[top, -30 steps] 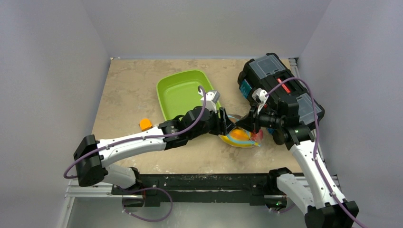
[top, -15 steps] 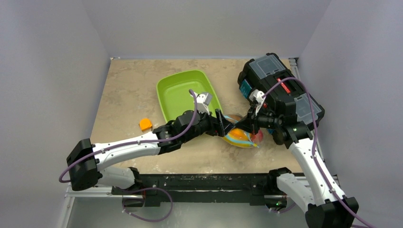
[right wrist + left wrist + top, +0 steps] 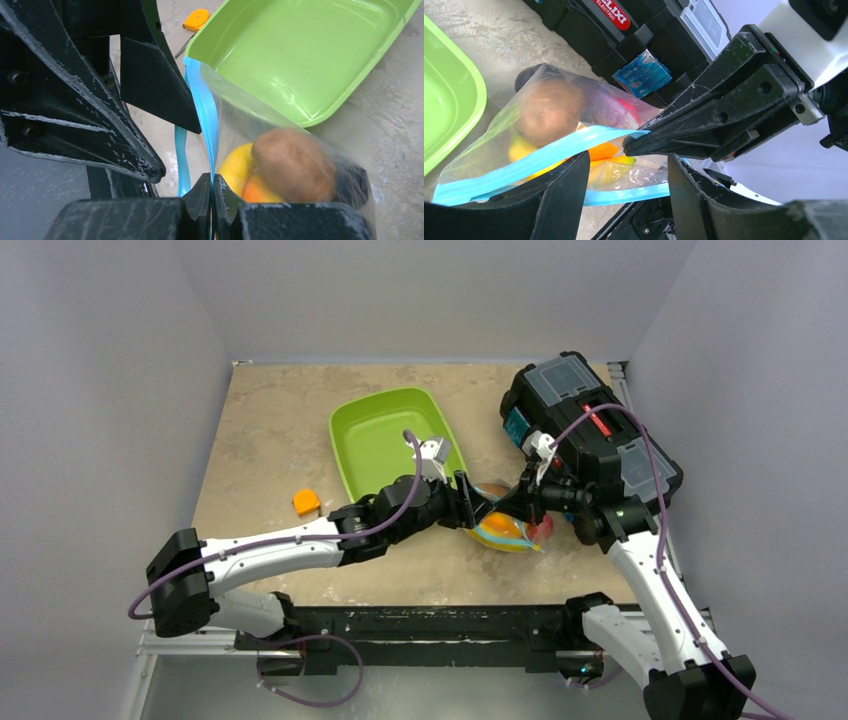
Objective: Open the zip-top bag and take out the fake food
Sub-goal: Pick up the fake vegetable from the zipper food storage bag.
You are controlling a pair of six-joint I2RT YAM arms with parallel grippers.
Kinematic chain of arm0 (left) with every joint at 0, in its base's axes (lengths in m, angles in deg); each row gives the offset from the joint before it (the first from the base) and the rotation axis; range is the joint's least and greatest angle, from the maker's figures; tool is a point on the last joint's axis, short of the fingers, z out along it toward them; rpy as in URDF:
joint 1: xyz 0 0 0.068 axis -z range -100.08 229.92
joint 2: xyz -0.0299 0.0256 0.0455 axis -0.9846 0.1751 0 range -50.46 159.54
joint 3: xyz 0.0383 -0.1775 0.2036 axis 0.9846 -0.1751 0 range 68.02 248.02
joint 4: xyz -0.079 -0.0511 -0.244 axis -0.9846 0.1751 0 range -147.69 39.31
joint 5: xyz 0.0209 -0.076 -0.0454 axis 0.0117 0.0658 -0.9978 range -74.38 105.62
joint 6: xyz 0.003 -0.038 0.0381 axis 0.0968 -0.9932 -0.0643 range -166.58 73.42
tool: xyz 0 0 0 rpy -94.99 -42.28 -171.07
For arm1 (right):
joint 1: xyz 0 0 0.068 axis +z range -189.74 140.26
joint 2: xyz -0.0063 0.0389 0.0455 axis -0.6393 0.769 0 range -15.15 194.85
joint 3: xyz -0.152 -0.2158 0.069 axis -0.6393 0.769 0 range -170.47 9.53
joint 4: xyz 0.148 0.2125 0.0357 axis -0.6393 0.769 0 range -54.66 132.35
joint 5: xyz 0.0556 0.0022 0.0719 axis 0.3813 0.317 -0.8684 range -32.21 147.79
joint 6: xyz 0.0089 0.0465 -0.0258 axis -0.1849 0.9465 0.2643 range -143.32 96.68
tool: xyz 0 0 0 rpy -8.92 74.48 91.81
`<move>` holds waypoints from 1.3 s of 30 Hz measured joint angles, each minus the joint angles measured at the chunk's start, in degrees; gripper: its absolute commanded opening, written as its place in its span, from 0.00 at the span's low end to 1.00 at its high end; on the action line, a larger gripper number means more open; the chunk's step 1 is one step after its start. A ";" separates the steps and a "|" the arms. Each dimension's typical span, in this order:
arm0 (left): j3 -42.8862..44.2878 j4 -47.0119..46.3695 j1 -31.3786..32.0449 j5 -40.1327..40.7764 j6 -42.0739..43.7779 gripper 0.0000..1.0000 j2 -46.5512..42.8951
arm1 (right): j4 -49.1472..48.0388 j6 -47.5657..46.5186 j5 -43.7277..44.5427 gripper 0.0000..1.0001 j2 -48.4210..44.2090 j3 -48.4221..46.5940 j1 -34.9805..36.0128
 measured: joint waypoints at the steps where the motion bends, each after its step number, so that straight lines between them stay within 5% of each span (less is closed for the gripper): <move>1: 0.46 0.15 0.02 0.15 -0.20 0.53 0.44 | 0.00 -0.02 0.02 0.00 -0.04 0.00 0.02; 7: 3.08 4.94 1.25 3.17 -4.02 0.46 1.70 | -0.04 0.02 0.42 0.00 -1.03 0.00 0.04; 18: 4.87 13.97 1.88 7.08 -9.03 0.45 4.39 | 0.26 -0.72 0.20 0.00 -1.11 0.00 0.33; 28: 7.26 20.90 0.87 8.22 -12.94 0.46 6.47 | 7.17 -11.37 -4.28 0.00 -1.16 -1.14 3.02; 39: 6.80 21.77 -1.29 6.45 -15.06 0.48 7.08 | 6.95 -14.16 -3.61 0.00 -1.01 -1.20 4.98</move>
